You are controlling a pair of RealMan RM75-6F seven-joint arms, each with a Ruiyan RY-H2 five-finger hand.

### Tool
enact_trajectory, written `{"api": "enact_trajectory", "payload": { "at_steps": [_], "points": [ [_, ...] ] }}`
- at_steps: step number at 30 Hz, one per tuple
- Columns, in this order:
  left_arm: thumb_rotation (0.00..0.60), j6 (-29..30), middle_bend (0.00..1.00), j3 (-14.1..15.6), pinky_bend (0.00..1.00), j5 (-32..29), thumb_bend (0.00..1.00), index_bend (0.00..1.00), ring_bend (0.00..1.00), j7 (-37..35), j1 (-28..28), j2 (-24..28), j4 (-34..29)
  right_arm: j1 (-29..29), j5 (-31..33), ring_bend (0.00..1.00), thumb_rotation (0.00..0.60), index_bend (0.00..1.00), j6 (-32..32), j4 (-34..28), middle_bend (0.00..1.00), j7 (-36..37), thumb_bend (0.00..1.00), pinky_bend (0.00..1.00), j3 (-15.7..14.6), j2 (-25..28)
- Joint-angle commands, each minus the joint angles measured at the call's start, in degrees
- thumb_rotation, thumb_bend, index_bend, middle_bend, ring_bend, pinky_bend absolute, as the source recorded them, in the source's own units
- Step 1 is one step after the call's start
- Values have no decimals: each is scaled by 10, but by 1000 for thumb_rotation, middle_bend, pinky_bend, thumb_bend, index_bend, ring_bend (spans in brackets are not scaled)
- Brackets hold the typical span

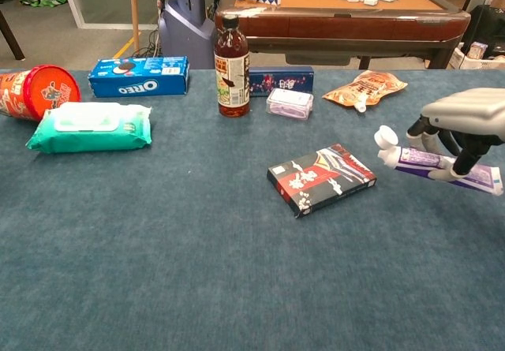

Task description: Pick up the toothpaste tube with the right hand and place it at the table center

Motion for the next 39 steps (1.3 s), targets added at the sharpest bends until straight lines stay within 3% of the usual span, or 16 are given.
{"api": "enact_trajectory", "payload": {
  "at_steps": [1, 9, 14, 22, 25, 31, 39],
  "points": [
    [600, -23, 89, -6, 172, 2, 171, 0, 127, -3, -19, 10, -6, 25, 4, 559, 600, 705, -32, -40, 660, 3, 866, 480, 6, 39],
    [600, -103, 180, -10, 298, 8, 172, 1, 246, -13, -75, 30, -8, 95, 25, 577, 600, 732, -116, -120, 677, 6, 891, 481, 10, 105],
    [600, -170, 352, -10, 451, 16, 172, 6, 399, -16, -122, 41, -12, 142, 39, 585, 600, 739, -144, -144, 682, 1, 895, 482, 6, 113],
    [600, -285, 664, -11, 689, 5, 423, 13, 690, -4, -202, 49, -18, 221, 89, 605, 600, 752, -165, -145, 694, -14, 898, 492, -13, 100],
    [600, -315, 717, -11, 737, 0, 453, 14, 748, 1, -224, 45, -21, 249, 107, 608, 600, 757, -165, -138, 697, -19, 905, 492, -20, 90],
    [600, -365, 805, -13, 807, -12, 488, 14, 831, 14, -270, 26, -29, 304, 147, 621, 600, 769, -163, -116, 708, -23, 916, 500, -36, 52],
    [600, -407, 835, -6, 813, -24, 490, 14, 852, 37, -314, 2, -37, 359, 188, 630, 600, 780, -155, -81, 717, -23, 954, 504, -58, 11]
  ]
}}
